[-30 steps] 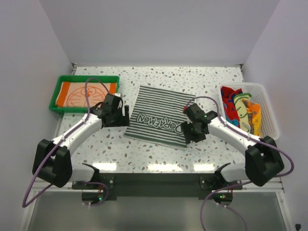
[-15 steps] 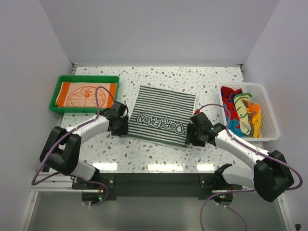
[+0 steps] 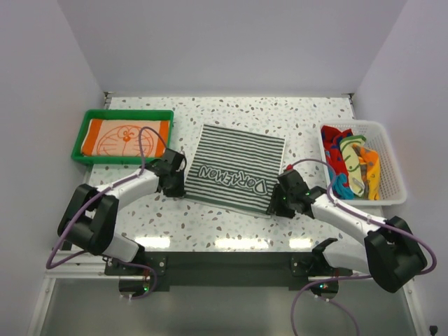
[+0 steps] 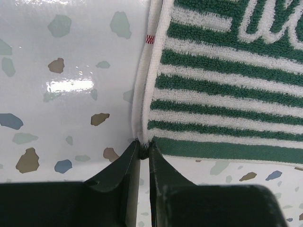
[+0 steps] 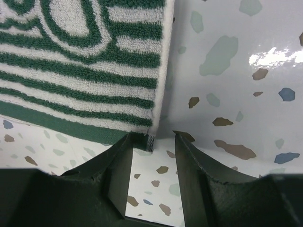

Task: Fold and stack the towels
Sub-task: Fold the towel

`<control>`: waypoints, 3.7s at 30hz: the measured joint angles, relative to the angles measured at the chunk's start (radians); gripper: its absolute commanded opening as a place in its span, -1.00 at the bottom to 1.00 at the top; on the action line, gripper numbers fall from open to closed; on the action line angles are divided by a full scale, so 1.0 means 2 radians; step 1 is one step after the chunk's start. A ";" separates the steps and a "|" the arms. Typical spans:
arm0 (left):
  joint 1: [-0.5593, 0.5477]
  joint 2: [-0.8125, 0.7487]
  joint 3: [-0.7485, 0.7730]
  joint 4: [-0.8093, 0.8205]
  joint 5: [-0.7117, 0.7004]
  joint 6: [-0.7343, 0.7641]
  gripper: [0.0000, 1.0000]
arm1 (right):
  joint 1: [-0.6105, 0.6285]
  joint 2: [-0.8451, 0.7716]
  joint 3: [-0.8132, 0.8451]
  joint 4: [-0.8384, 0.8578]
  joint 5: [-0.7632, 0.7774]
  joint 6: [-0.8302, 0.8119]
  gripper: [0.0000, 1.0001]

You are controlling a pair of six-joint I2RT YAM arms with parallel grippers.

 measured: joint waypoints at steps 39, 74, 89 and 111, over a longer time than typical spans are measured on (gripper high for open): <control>0.024 -0.006 -0.001 -0.014 0.003 -0.004 -1.00 | 0.000 -0.016 -0.035 0.012 -0.077 0.012 -1.00; -0.039 0.083 0.133 -0.011 0.016 0.026 0.31 | -0.133 0.240 0.236 0.057 -0.040 -0.186 -0.24; -0.068 -0.115 -0.096 0.047 0.043 -0.083 0.49 | -0.112 0.262 0.231 0.058 -0.077 -0.253 0.03; 0.039 0.212 0.346 -0.002 0.053 0.069 -0.15 | -0.127 0.354 0.418 -0.009 -0.054 -0.339 -0.46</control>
